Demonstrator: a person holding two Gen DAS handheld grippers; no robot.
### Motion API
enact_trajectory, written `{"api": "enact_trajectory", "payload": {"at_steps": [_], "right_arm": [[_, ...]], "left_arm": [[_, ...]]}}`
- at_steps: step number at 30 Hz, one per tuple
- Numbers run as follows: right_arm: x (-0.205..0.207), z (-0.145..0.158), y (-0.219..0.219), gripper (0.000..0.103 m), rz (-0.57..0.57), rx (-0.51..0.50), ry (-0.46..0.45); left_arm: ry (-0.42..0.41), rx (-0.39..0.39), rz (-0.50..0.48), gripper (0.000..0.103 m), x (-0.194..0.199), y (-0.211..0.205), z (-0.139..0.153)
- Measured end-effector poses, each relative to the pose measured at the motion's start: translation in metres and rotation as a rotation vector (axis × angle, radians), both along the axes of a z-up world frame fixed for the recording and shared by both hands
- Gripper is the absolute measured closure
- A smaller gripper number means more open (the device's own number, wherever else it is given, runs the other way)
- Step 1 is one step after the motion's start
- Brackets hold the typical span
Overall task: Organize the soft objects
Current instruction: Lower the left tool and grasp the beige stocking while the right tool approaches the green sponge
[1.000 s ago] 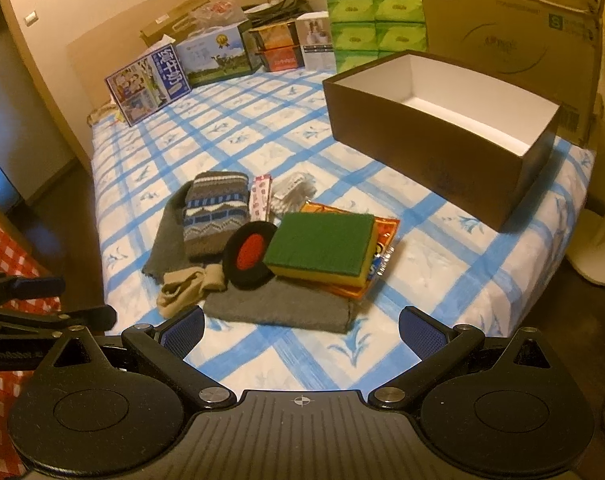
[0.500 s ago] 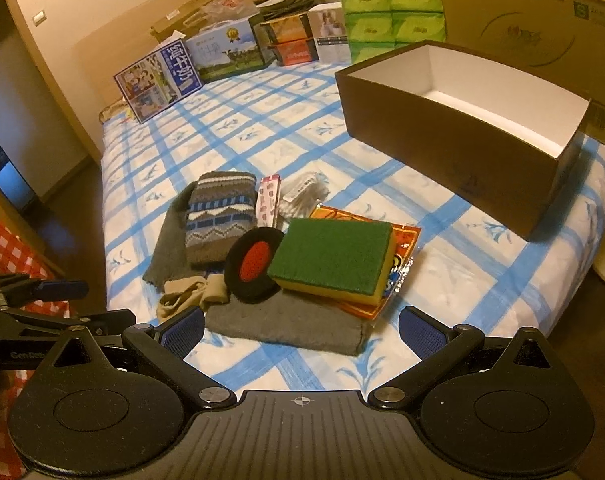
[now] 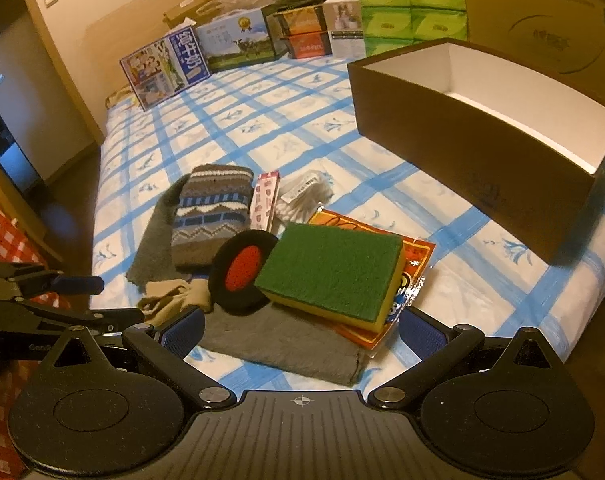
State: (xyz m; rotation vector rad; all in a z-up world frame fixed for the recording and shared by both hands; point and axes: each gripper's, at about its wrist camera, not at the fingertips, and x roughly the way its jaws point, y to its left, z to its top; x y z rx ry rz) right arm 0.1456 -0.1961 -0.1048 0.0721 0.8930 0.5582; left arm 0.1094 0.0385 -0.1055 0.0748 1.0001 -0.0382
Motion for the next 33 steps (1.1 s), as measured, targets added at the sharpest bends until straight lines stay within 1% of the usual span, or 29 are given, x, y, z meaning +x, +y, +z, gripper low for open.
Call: {"api": "enact_trajectory", "payload": {"at_steps": [7,10,12,14,16,19,21,22,23,24,27,30,33], "right_arm": [[0.015,-0.014,0.003,0.000,0.001,-0.018,0.014],[0.020,-0.017,0.004,0.000,0.005,-0.031,0.012],[0.023,-0.020,0.004,0.000,0.004,-0.037,0.014],[0.027,-0.022,0.004,0.000,0.002,-0.039,0.019],[0.031,-0.023,0.004,0.000,0.001,-0.041,0.020],[0.037,-0.024,0.005,0.000,0.000,-0.045,0.014],[0.041,-0.024,0.005,0.000,0.002,-0.046,0.008],[0.042,-0.024,0.006,0.000,0.003,-0.047,0.005],[0.044,-0.024,0.006,0.000,0.006,-0.047,0.002],[0.046,-0.024,0.007,0.000,0.008,-0.048,-0.001],[0.052,-0.025,0.008,0.000,0.016,-0.055,-0.014],[0.059,-0.025,0.011,0.000,0.020,-0.053,-0.029],[0.068,-0.026,0.014,0.000,0.029,-0.048,-0.055]], "left_arm": [[0.025,0.030,-0.030,0.038,0.017,0.002,-0.024],[0.034,0.026,-0.041,0.038,0.022,0.002,-0.032],[0.043,0.032,-0.047,0.041,0.025,0.002,-0.038],[0.050,0.039,-0.049,0.050,0.029,0.002,-0.043],[0.055,0.036,-0.050,0.053,0.032,0.002,-0.047],[0.061,0.049,-0.053,0.064,0.034,0.003,-0.053],[0.049,0.061,-0.063,0.072,0.034,0.002,-0.054],[0.041,0.058,-0.065,0.080,0.033,0.002,-0.053],[0.033,0.044,-0.064,0.091,0.033,0.003,-0.051],[0.026,0.027,-0.058,0.095,0.033,0.005,-0.048],[0.015,-0.005,-0.031,0.098,0.031,0.010,-0.039],[0.003,-0.001,-0.009,0.098,0.029,0.011,-0.031],[0.007,-0.005,0.032,0.098,0.030,0.015,-0.028]]}}
